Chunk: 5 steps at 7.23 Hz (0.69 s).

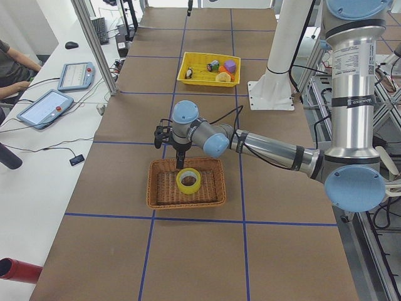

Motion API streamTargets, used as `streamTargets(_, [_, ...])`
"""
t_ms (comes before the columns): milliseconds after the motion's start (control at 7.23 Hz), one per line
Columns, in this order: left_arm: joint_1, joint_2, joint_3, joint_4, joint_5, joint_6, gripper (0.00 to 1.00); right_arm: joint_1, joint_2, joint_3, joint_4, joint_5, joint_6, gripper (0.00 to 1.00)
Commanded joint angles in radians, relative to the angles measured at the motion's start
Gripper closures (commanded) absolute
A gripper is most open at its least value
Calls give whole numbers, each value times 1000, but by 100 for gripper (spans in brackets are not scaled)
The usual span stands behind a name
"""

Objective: Move tape to another basket

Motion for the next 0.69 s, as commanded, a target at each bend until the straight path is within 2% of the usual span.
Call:
streamTargets(0, [-125, 8, -8, 152, 1, 321, 2, 102, -26, 0, -168, 15, -243, 1])
streamTargets(138, [-134, 3, -8, 199, 5, 366, 2, 156, 3, -4, -325, 0, -409, 1])
streamTargets(277, [-148, 3, 10, 201, 4, 368, 2, 177, 47, -7, -438, -38, -499, 1])
streamTargets(553, [-162, 19, 31, 199, -2, 347, 2, 184, 55, 1, -474, -81, -523, 0])
